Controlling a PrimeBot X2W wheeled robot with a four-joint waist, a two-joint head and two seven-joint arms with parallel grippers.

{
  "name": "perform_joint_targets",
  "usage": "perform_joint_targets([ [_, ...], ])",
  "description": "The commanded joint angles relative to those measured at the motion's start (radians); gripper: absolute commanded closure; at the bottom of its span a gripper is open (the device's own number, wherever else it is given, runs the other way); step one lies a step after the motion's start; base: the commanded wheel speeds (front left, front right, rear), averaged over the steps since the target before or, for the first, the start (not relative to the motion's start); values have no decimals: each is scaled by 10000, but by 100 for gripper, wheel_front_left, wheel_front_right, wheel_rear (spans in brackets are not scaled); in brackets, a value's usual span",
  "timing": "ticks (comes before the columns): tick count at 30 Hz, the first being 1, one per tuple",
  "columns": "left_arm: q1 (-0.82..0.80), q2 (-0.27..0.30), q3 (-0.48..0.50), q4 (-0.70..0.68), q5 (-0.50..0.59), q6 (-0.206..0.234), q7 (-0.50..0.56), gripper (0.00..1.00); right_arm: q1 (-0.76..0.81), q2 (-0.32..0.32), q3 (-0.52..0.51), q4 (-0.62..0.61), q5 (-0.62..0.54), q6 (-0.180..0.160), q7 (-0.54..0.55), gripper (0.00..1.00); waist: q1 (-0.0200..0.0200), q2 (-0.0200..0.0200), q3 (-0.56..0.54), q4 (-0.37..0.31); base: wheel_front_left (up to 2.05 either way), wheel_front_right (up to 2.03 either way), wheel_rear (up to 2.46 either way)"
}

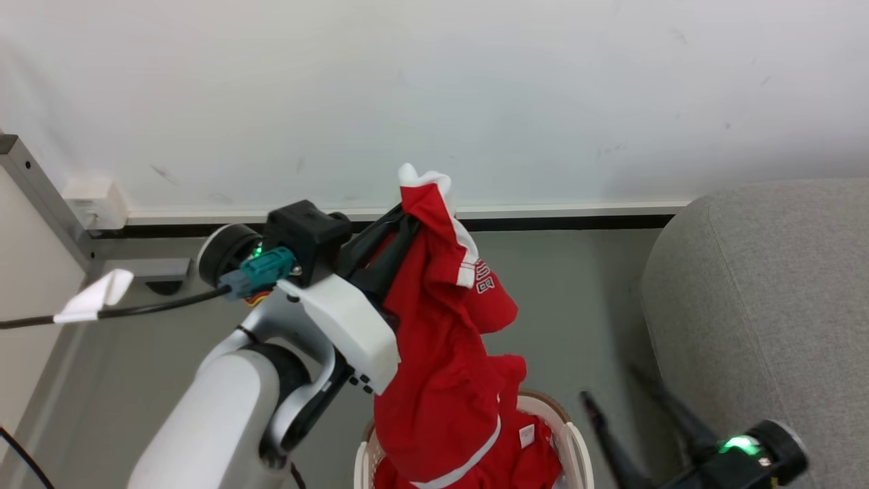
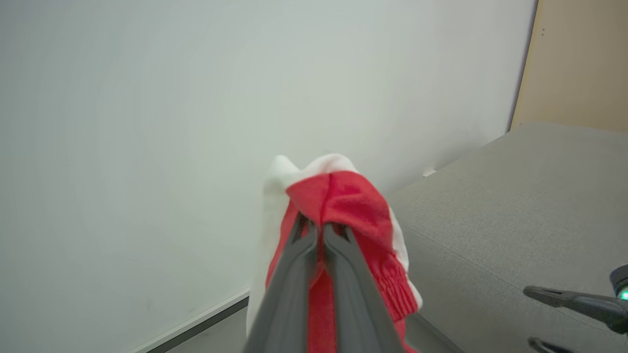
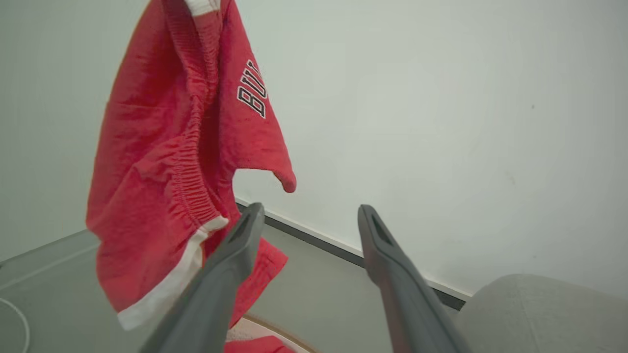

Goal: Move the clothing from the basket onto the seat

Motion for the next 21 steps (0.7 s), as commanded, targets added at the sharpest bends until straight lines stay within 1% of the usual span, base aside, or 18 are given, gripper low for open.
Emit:
perform_joint_targets([
  [1,-75,-39,-38,-73,-68,19,55,100,-263,-204,581,100,252,-25,6,0,1,-1,-50,-4,0,0,0],
  [3,-118,-133,-170,-124,-112,-37,69,100,-701,-428,1516,259,578,-25,7,0,1,-1,-78,6,0,0,0],
  [6,-204,-247,-340,-178,-146,-84,103,100,-1341,-550,2363,570,768,-25,7,0,1,-1,-113,64,0,0,0],
  [12,-374,-428,-740,-180,-164,-221,169,100,-2445,-415,3338,1291,1001,-25,7,0,1,-1,-182,247,0,0,0],
  [16,-477,-596,-1005,-179,-175,-295,185,100,-3094,-280,3816,1945,983,-25,7,0,1,-1,-202,354,0,0,0],
  [21,-600,-763,-1269,-80,-234,-375,200,100,-3649,22,3954,2747,1102,-25,8,0,1,-1,-233,538,0,0,0],
])
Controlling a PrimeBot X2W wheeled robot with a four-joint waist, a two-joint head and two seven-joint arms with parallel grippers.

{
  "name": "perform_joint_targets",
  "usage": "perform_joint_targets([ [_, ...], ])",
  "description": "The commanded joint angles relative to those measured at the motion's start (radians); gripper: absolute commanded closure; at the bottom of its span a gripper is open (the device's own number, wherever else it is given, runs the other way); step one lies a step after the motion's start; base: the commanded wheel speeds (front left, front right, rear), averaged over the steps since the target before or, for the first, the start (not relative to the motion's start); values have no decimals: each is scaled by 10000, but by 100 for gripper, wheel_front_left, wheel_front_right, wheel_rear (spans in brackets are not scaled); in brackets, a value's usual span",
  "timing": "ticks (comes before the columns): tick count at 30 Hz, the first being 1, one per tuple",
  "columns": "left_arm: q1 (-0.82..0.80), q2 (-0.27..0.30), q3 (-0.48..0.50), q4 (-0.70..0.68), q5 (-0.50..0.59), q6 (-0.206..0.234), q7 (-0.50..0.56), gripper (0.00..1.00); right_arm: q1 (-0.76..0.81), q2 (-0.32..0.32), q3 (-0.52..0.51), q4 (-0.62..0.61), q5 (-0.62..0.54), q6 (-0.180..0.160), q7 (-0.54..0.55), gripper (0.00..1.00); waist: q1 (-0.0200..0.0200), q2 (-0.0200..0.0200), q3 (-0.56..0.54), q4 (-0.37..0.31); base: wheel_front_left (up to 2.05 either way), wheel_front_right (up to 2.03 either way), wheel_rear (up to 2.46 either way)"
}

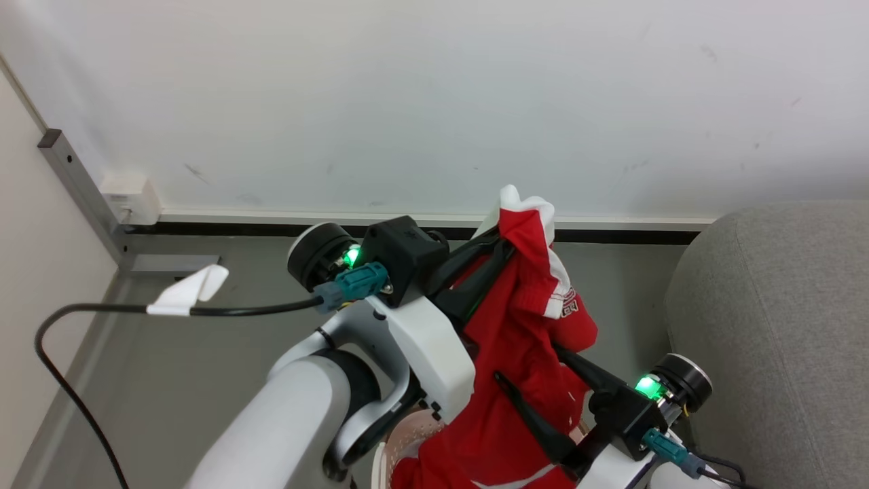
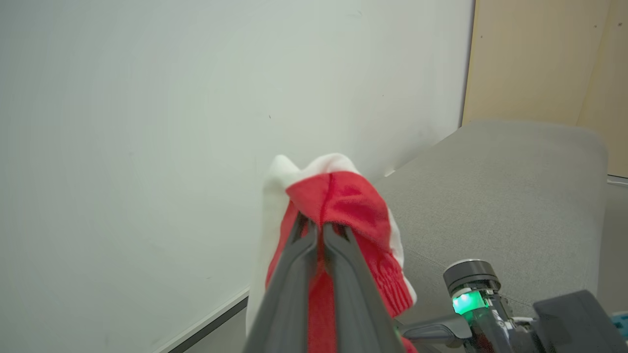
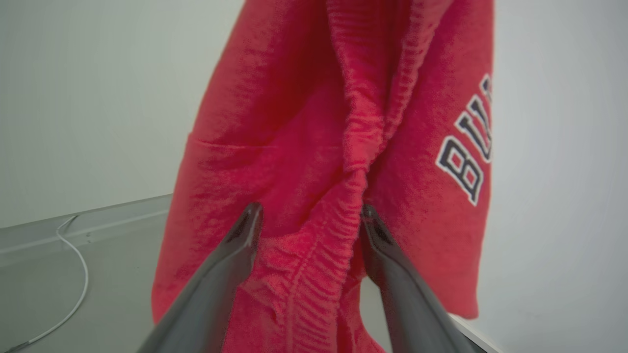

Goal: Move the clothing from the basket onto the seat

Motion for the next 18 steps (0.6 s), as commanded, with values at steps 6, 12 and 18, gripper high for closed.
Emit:
perform_joint_targets([
  [6,-71,-204,-221,5,-301,-89,20,100,-340,612,234,1343,1168,-25,8,0,0,0,-29,135,0,0,0],
  [12,233,-221,-185,185,-500,19,-69,100,-599,952,249,1515,3491,-25,6,100,0,0,31,112,0,0,0],
  [18,658,-107,-64,580,-491,228,-502,0,-18,766,-1171,298,4336,-23,6,100,0,0,124,-186,0,0,0],
])
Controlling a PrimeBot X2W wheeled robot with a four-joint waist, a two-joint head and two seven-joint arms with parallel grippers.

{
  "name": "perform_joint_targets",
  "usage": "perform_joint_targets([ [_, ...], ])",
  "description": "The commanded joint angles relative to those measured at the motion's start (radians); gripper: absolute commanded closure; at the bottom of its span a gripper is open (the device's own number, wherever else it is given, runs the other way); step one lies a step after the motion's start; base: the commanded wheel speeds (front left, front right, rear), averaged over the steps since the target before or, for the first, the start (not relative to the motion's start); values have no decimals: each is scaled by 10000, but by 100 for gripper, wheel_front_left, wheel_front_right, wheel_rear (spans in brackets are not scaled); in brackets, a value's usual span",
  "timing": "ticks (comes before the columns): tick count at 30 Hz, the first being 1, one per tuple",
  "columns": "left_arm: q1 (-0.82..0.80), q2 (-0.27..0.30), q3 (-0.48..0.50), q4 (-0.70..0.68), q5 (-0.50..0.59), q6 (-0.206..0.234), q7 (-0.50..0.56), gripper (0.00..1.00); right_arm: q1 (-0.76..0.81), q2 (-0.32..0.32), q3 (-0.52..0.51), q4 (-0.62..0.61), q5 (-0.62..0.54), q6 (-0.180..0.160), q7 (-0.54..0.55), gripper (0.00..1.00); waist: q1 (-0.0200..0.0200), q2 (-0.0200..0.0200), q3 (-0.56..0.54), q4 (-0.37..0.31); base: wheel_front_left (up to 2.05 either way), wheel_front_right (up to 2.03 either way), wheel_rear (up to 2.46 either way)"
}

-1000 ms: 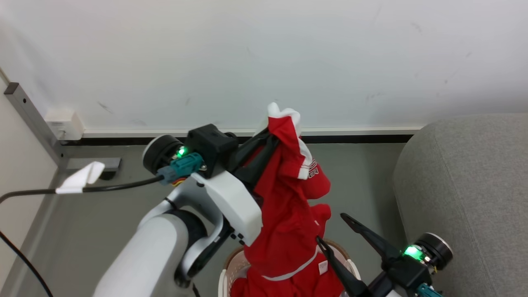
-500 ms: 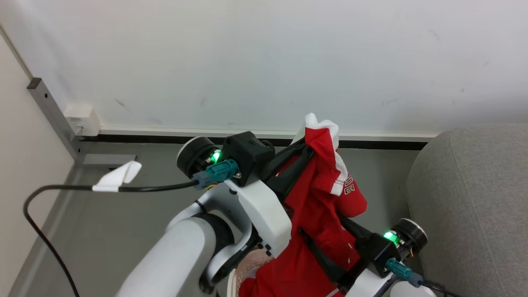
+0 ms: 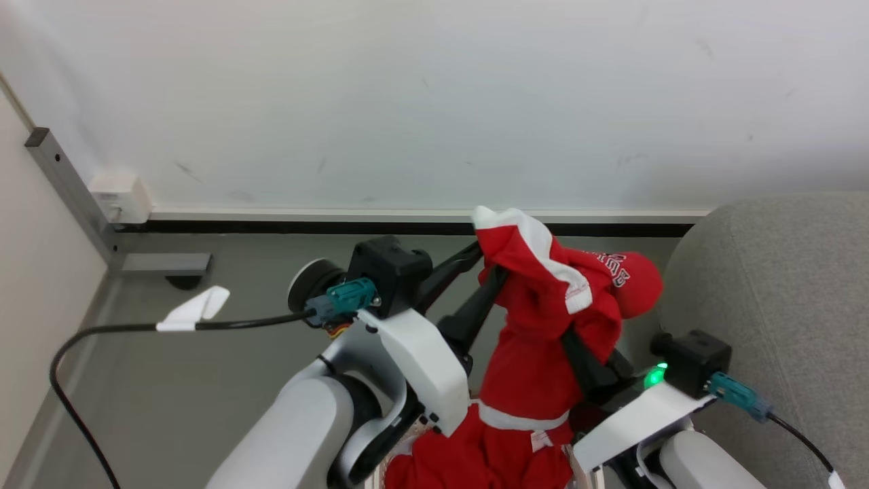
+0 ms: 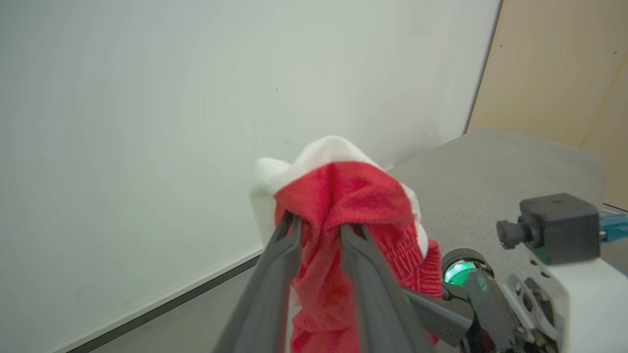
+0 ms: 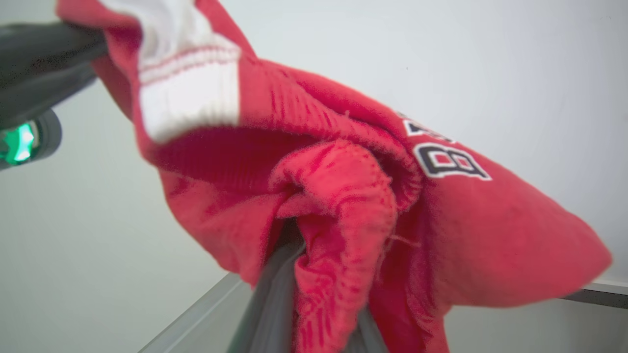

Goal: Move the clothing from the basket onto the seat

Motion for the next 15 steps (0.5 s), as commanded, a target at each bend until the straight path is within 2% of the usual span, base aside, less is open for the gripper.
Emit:
perform_joint_targets([
  [1,320,84,24,210,-71,57,-198,0,413,-231,-365,-419,297,-21,6,100,-1,0,46,-199,0,0,0],
  [7,912,29,-49,830,-86,162,-713,0,1006,-862,-1346,-1459,1014,-21,6,100,-1,0,149,-817,0,0,0],
  [15,1278,-294,-403,1701,42,128,-1707,0,1438,-1753,-2982,-2317,1214,-21,6,100,-1,0,421,-2151,0,0,0],
])
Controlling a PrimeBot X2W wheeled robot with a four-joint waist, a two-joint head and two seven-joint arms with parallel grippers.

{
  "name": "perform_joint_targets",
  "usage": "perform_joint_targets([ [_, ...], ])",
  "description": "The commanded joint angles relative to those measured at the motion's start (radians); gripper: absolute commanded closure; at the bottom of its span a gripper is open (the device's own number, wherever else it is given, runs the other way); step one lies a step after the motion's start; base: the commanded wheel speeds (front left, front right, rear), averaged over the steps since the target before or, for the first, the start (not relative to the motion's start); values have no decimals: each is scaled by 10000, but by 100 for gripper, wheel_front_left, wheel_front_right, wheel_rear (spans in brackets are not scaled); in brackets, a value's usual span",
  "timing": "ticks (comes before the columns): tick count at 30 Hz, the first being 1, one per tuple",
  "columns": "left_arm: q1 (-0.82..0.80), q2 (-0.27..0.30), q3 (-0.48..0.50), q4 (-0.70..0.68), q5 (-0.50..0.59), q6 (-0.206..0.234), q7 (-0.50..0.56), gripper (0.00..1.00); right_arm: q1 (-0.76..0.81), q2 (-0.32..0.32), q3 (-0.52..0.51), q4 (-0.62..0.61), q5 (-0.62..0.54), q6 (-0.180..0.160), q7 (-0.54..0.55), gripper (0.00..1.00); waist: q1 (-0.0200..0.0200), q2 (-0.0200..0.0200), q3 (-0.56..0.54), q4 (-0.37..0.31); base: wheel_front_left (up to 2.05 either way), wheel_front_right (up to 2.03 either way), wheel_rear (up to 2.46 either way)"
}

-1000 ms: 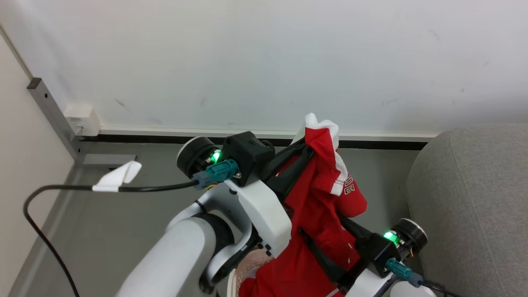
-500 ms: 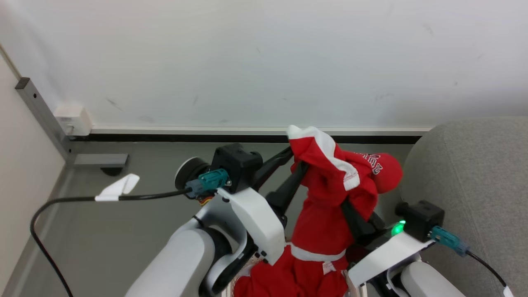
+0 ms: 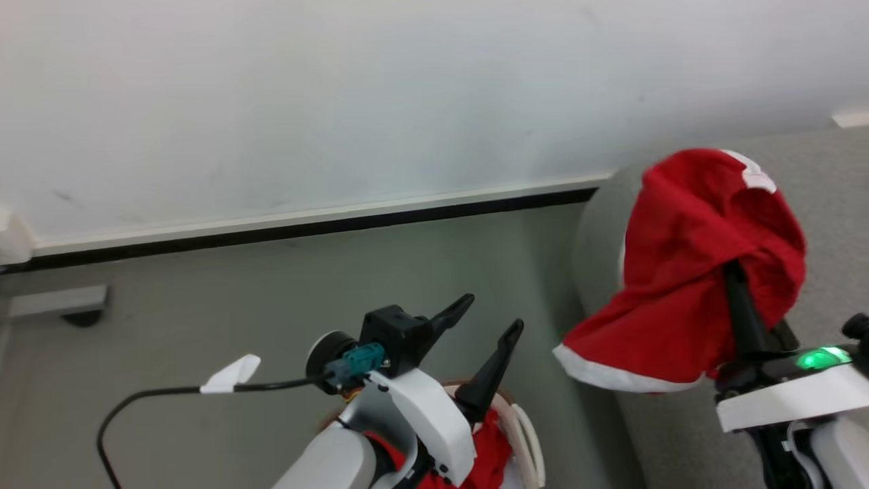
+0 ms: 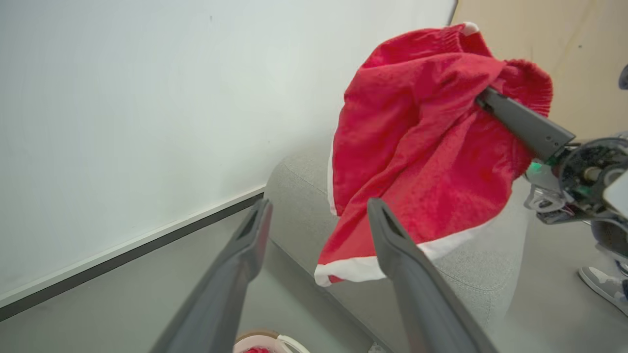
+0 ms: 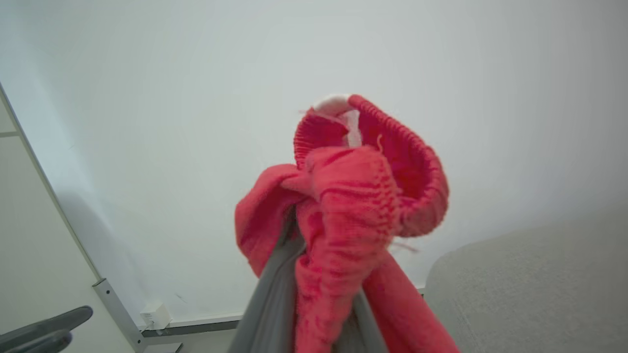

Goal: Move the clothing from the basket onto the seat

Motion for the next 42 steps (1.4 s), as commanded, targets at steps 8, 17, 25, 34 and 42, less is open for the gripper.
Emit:
perform_joint_targets([
  [8,-228,-189,-337,263,202,-132,-499,0,501,-546,-1136,-450,-362,-21,6,100,-1,0,522,-1463,0,0,0],
  [17,-885,-100,-696,-22,547,-291,-309,0,170,-494,-1999,-630,-736,-21,6,100,-1,0,1810,-1687,0,0,0],
  [25,-1942,113,-1075,-693,861,-575,48,0,-1967,-649,-2898,327,-1088,-21,9,100,-1,0,3729,-1100,0,0,0],
  [34,-3552,420,-1166,-1153,1172,-771,138,0,-6718,-1625,-5472,3054,-2403,-20,475,100,-1,0,5963,-202,0,0,0],
  [42,-4380,347,-1088,-1030,1107,-814,-121,0,-9381,-1866,-7814,5454,-5639,-21,330,100,-1,0,6939,453,0,0,0],
])
